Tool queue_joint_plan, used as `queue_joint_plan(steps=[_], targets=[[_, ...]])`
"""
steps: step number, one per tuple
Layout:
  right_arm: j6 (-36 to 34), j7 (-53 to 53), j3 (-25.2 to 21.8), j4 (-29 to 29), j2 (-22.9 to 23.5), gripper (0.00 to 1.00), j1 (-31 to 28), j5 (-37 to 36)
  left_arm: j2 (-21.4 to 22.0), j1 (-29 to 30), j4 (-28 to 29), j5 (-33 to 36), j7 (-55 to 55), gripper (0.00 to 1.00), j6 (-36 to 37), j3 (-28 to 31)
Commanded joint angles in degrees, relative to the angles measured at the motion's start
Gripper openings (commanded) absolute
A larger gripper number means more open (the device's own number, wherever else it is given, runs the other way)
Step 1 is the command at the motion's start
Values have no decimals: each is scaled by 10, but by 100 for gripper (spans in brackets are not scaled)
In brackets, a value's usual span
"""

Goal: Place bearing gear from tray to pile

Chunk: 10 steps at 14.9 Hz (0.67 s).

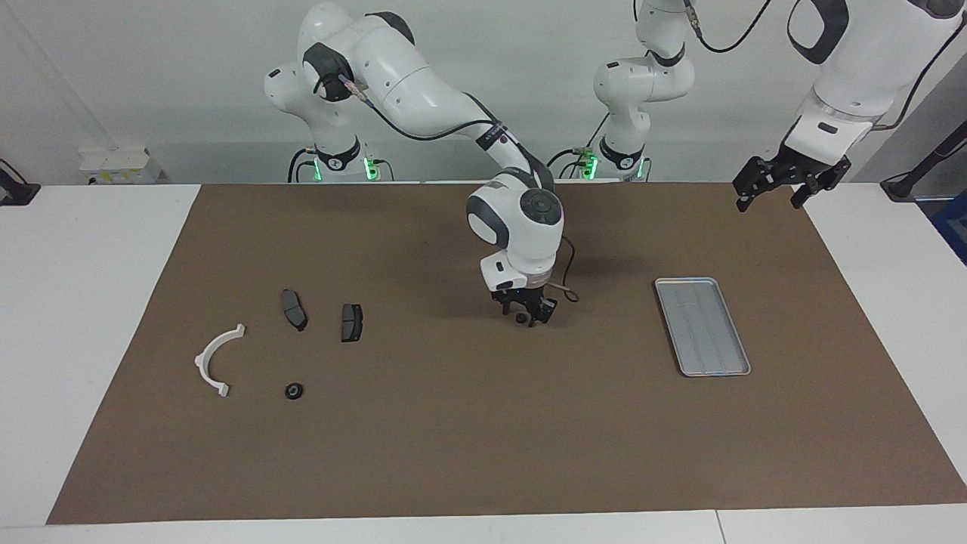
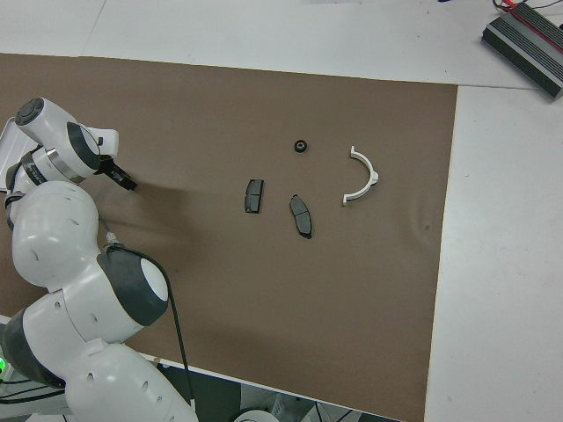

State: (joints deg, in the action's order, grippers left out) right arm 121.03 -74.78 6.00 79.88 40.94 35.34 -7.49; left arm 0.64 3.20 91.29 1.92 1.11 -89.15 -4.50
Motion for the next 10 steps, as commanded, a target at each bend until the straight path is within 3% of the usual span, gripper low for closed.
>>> queue_joint_plan(steps=[1, 4, 6, 10], targets=[[2, -12, -1, -2, 12, 0, -1, -9, -5, -22, -10, 0, 6, 100, -1, 4], [-10, -9, -2, -3, 11, 0, -6, -14, -5, -38, -12, -25, 5, 100, 5, 3], [-53, 29, -5, -9, -1, 0, -21, -26, -5, -50, -12, -26, 5, 100, -1, 3], [-176, 299, 0, -43, -65, 0, -137, -19, -5, -56, -3, -27, 5, 100, -8, 2]])
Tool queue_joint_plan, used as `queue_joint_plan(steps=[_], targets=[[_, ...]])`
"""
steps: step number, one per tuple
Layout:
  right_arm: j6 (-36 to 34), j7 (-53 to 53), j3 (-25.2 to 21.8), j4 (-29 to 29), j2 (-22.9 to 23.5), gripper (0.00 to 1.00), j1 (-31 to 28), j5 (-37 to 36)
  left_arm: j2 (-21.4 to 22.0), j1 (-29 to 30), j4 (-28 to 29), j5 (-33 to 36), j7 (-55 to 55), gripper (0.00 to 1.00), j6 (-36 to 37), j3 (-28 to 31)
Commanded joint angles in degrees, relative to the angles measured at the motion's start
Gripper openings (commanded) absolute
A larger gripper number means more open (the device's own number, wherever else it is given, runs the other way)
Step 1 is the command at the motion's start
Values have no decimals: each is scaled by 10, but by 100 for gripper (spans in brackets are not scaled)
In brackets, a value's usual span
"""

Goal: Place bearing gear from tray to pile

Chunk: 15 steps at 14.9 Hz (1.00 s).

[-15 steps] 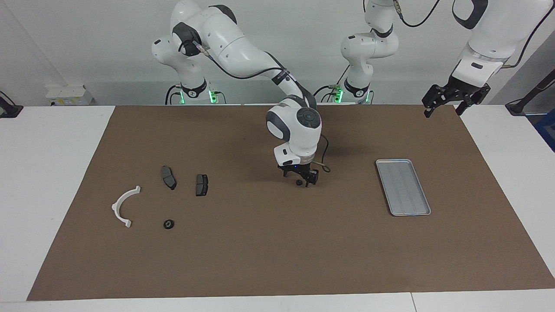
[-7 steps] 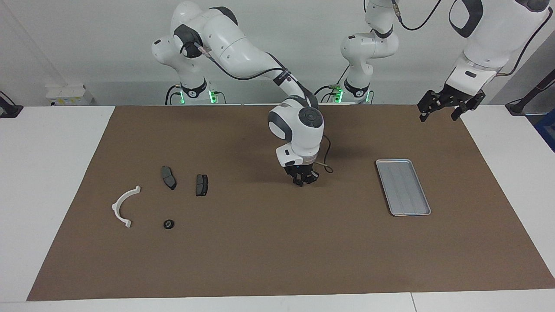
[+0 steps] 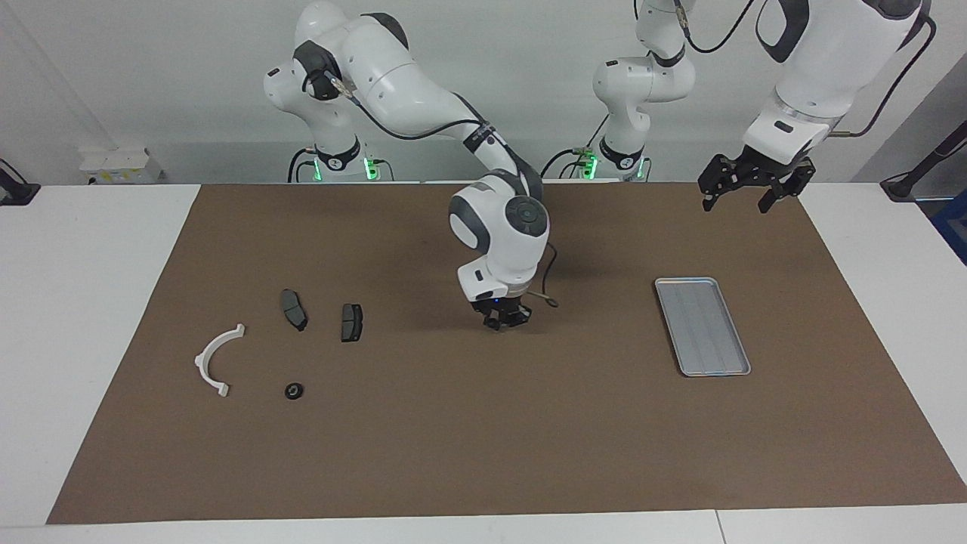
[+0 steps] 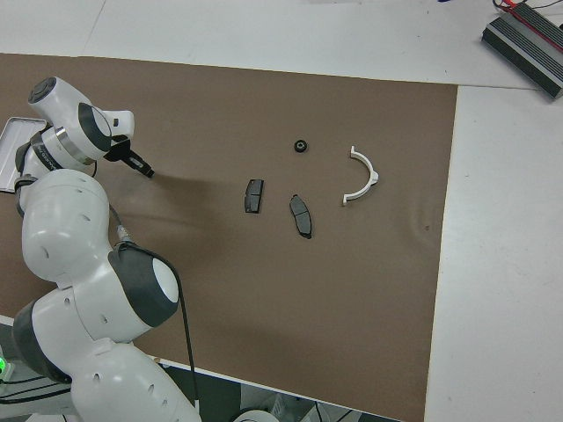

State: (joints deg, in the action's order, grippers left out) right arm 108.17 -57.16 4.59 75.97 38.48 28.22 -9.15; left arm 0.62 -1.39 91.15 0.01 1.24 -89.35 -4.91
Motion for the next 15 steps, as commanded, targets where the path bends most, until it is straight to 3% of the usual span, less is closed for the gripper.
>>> queue_joint_plan(steps=[1, 4, 7, 10, 15], targets=[[-55, 186, 14, -3, -52, 0, -92, -1, -5, -12, -2, -8, 3, 100, -1, 6], [-39, 336, 14, 10, -60, 0, -167, 3, -18, -13, -6, -7, 3, 100, 5, 7], [76, 430, 14, 102, -73, 0, -227, 11, -17, -11, -4, -7, 3, 100, 8, 6], [172, 454, 14, 166, -70, 0, -248, 11, -16, -4, -1, -4, 3, 100, -2, 7], [209, 451, 14, 170, -53, 0, -249, 11, -7, -6, 12, 3, -20, 100, -18, 0]])
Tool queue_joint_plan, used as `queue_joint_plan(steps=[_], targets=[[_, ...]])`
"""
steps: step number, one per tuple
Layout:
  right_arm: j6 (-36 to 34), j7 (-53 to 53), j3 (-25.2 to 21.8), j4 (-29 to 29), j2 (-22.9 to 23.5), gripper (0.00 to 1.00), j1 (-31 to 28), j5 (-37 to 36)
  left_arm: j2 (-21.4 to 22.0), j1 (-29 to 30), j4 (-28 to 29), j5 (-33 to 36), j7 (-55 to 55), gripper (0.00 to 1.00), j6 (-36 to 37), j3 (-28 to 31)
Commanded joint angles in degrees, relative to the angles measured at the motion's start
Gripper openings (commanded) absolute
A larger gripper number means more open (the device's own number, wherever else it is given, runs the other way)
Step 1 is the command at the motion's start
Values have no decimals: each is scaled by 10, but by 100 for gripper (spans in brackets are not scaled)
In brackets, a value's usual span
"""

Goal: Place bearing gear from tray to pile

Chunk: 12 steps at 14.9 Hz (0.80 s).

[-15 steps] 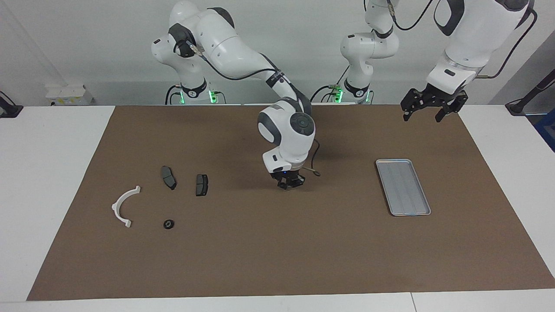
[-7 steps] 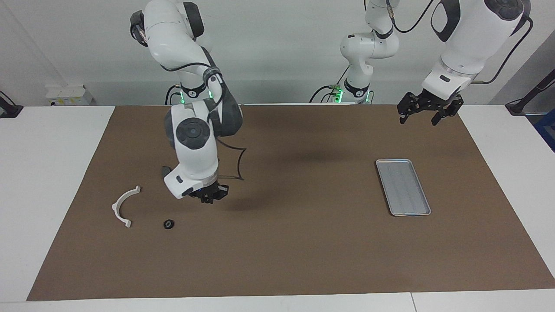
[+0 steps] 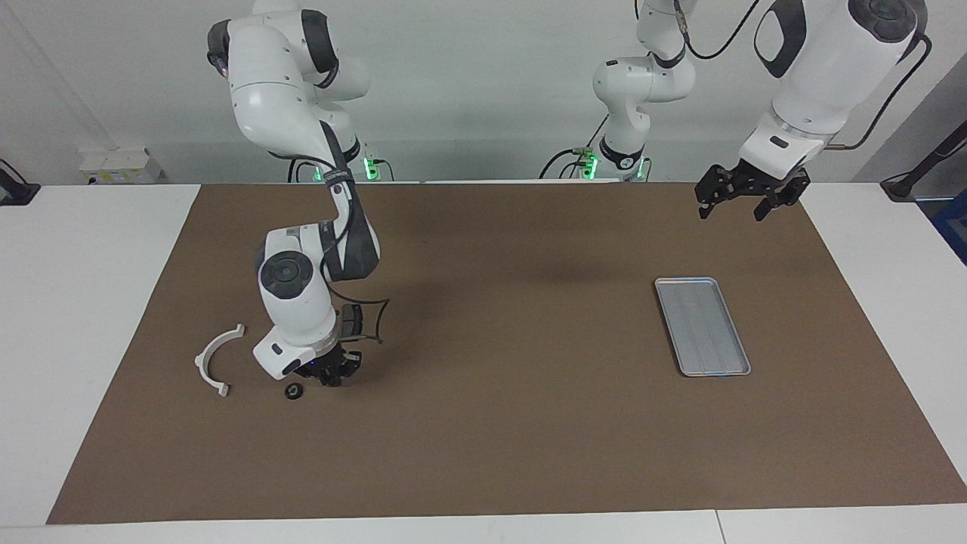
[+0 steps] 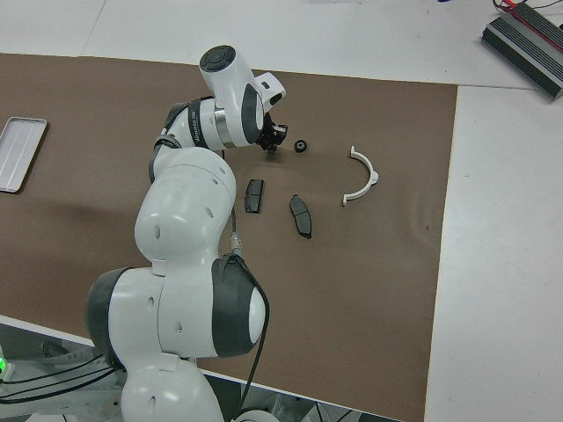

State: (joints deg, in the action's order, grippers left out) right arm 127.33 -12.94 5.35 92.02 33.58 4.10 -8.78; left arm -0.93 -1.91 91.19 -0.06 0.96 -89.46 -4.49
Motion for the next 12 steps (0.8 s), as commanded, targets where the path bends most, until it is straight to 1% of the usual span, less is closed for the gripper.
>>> queue_joint_plan(steps=[1, 2, 3, 4, 5, 8, 10, 12], targets=[[17, 9, 5, 11, -4, 0, -8, 8, 17, 8, 25, 2, -20, 100, -21, -9], [17, 9, 6, 11, -4, 0, -8, 7, 19, 7, 26, 2, -24, 100, -19, -17], [16, 9, 6, 10, -4, 18, -7, 8, 18, 6, 24, 1, -24, 100, -12, -17], [17, 6, 6, 10, -4, 91, -6, 8, 16, 13, 21, 0, -22, 100, -9, -18], [16, 6, 6, 9, -4, 100, -6, 7, 15, 12, 20, 0, -24, 100, -9, -19], [2, 6, 6, 6, -21, 100, -4, 7, 14, 9, 21, 0, -25, 100, -8, -20], [-19, 6, 5, 4, -34, 100, -5, 7, 13, 9, 20, 2, -25, 100, -7, -19], [-23, 6, 5, 5, -44, 100, -6, 8, 13, 8, 19, 3, -25, 100, -2, -18]])
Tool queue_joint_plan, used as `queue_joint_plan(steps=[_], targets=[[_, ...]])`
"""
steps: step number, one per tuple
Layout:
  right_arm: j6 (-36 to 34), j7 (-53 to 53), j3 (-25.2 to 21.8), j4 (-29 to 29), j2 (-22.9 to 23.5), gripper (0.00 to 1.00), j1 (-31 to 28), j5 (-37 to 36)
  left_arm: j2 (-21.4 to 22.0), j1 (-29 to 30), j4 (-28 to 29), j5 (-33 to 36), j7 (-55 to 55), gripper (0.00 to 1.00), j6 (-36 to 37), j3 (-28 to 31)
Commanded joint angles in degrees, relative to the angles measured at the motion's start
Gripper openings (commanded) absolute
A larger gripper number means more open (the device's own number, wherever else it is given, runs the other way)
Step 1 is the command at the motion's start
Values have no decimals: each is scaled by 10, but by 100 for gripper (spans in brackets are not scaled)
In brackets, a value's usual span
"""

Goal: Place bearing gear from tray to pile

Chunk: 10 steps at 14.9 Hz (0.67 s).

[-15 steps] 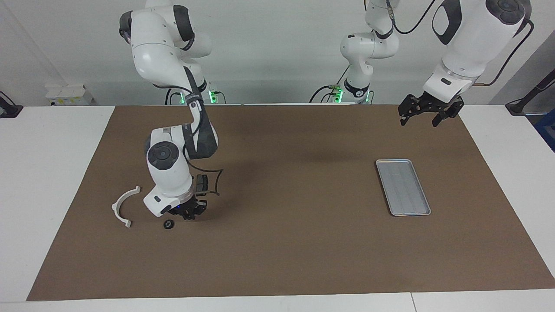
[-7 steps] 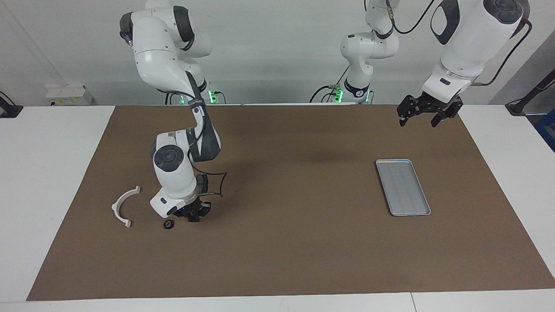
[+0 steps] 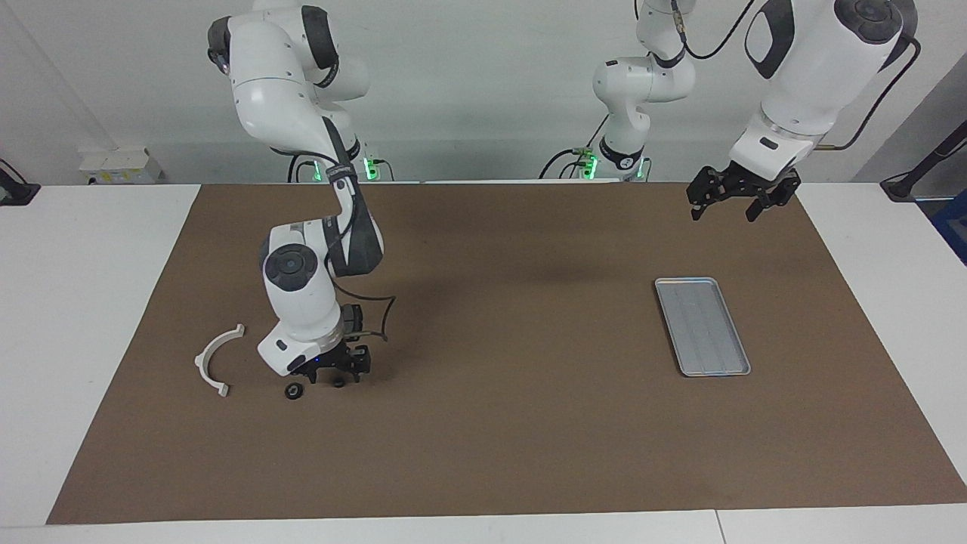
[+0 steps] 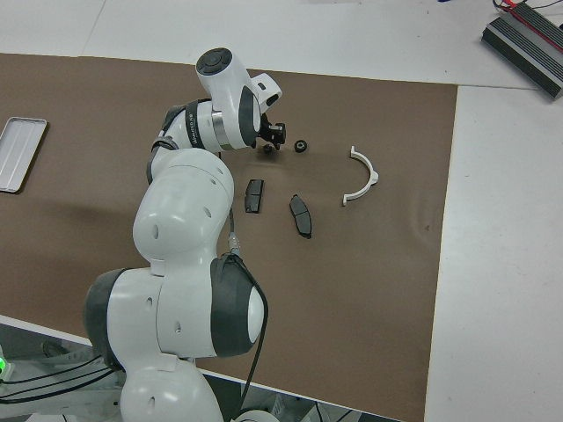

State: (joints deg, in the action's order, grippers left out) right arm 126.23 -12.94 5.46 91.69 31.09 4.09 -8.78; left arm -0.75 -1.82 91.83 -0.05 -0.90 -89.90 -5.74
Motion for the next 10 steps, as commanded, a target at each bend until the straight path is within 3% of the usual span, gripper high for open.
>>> queue_joint_plan(steps=[1, 10], targets=[[-19, 6, 4, 9, -25, 100, -7, 8, 11, 7, 12, 3, -5, 100, 6, -7], [-56, 11, 4, 9, -59, 100, -20, 8, 1, 8, -15, 4, -6, 100, 68, -7]])
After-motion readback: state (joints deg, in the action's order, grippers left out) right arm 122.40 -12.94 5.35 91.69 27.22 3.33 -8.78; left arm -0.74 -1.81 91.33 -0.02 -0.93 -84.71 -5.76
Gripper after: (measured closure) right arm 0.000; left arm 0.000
